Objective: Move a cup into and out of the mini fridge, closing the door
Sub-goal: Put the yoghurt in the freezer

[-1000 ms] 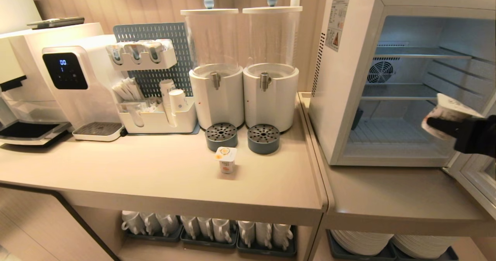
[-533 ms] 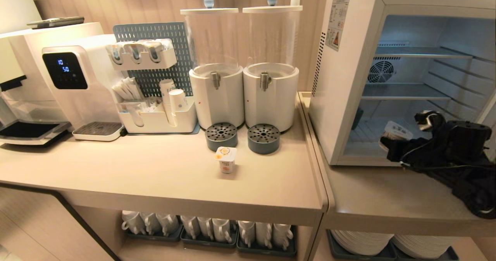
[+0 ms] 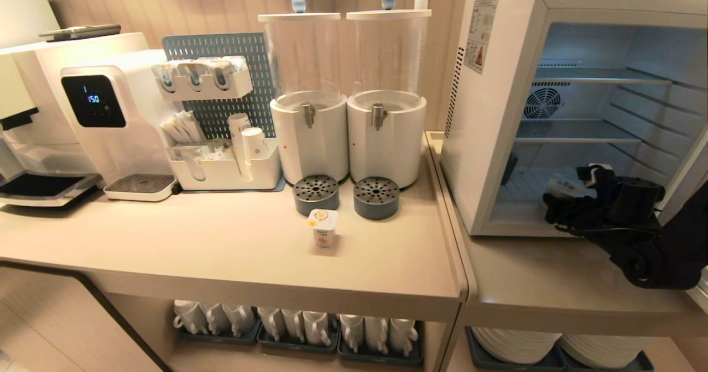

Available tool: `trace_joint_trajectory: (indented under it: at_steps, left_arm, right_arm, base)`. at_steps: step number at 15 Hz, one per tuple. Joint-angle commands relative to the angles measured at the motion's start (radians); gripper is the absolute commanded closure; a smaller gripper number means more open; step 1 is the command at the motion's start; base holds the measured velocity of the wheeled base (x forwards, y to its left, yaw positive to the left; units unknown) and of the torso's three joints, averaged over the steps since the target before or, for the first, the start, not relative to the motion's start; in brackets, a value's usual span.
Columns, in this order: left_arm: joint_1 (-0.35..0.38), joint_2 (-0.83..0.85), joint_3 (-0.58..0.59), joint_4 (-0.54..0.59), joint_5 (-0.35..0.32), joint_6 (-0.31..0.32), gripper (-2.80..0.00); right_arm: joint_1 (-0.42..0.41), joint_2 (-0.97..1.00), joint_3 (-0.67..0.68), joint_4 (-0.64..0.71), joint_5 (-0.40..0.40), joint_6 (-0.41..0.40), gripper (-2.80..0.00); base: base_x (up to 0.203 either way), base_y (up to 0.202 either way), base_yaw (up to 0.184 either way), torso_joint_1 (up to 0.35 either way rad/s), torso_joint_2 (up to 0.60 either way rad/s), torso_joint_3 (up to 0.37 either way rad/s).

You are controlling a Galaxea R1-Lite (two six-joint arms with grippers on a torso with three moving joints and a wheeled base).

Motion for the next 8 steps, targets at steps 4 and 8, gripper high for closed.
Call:
trace_joint_trajectory:
  at_steps: [4, 8]
  left_arm:
    - [0.001, 0.001, 0.002, 0.000, 0.000, -0.002, 0.00]
    - [0.001, 0.001, 0.003, 0.000, 0.000, -0.002, 0.00]
  right_arm:
    - [-0.002, 0.085, -0.166, 0.135, -0.001, -0.021, 0.00]
    - [-0.002, 0.165, -0.262, 0.201, -0.007, -0.066, 0.00]
  base:
    - [0.000, 0.000, 0.000, 0.000, 0.00, 0.000]
    - [0.000, 0.000, 0.000, 0.000, 0.00, 0.000]
